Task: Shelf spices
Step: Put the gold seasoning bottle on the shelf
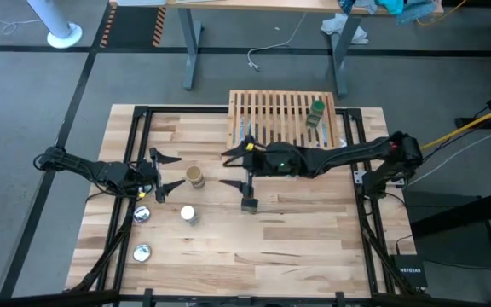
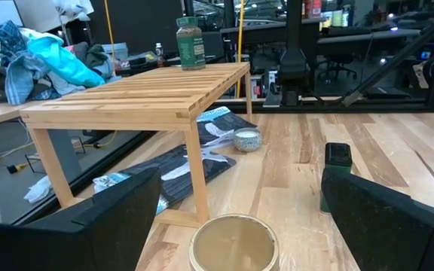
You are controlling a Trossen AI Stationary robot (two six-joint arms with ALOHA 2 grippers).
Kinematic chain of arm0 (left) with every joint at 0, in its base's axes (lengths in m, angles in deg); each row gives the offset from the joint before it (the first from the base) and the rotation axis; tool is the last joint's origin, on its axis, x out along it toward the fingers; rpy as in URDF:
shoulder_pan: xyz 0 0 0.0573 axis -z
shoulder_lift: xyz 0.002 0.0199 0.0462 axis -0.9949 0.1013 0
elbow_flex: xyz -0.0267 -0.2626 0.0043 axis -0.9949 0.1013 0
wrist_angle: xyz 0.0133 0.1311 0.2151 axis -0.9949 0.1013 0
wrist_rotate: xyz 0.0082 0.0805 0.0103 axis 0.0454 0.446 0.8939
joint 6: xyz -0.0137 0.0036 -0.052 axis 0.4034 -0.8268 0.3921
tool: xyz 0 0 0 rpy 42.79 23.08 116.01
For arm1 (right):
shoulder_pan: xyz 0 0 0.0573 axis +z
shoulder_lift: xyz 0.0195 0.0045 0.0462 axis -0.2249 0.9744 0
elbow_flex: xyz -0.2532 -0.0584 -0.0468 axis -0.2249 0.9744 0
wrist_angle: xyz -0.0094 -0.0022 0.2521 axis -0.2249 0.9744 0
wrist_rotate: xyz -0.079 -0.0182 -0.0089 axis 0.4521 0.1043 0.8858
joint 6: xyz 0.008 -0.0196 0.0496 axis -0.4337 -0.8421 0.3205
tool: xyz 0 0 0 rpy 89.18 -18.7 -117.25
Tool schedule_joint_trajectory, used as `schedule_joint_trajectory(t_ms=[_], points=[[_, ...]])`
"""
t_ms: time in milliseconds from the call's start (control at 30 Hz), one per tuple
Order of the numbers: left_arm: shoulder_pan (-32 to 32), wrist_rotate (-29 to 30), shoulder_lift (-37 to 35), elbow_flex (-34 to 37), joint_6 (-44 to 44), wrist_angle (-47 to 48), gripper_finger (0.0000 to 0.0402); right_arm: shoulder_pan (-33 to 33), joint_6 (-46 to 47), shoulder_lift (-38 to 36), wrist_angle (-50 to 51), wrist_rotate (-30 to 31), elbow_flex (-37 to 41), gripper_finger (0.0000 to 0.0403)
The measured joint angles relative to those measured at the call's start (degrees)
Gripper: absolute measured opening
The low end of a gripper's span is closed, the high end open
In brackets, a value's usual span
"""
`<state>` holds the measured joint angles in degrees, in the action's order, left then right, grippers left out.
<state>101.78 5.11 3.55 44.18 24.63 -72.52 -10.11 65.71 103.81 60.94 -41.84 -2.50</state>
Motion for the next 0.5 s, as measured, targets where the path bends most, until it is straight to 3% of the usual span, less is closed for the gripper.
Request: schedule_joint_trajectory(t_ms=[200, 500], points=[[0.0, 0.0, 0.0, 0.0, 0.0, 0.0, 0.0361, 0.1, 0.0, 4.0, -0.5, -0.1, 0.0, 0.039], [0.0, 0.0, 0.0, 0.0, 0.0, 0.0, 0.0361, 0.1, 0.0, 4.3, -0.7, -2.1, -0.2, 0.039]])
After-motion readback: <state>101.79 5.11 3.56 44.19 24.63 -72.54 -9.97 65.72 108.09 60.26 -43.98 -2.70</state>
